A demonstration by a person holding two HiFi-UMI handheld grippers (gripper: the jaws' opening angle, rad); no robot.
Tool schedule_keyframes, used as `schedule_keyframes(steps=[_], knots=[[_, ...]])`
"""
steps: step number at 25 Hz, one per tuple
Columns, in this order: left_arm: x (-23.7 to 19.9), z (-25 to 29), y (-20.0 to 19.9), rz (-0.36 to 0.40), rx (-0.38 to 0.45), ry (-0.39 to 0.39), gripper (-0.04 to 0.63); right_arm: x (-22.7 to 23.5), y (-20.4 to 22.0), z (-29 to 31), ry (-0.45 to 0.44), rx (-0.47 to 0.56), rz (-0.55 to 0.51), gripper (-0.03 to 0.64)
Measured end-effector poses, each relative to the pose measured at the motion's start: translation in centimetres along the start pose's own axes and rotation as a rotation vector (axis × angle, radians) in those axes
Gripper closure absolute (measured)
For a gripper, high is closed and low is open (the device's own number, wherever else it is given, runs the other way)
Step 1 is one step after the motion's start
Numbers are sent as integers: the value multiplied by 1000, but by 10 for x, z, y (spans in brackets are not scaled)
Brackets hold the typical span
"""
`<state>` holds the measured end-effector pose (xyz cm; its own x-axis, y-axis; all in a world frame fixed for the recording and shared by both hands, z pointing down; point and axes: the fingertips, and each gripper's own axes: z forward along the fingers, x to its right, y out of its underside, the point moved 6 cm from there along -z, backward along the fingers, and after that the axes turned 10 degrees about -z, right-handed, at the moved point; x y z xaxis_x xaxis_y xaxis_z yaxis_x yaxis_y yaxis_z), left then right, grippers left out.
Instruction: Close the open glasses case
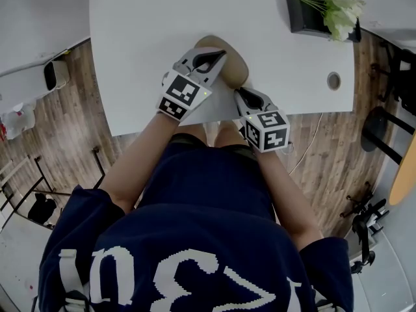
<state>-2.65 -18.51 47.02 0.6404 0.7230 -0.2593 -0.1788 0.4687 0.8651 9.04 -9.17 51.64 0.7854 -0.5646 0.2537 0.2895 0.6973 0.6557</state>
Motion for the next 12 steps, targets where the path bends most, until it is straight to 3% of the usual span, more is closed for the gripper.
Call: schedule_keyframes(steps=[5, 12], knots=[[0, 0, -1, 4, 1, 0, 581, 3, 1, -2, 9, 51, 38, 583], [3, 2, -4, 78, -39, 17, 581, 32, -4, -11, 42, 82, 71, 595]])
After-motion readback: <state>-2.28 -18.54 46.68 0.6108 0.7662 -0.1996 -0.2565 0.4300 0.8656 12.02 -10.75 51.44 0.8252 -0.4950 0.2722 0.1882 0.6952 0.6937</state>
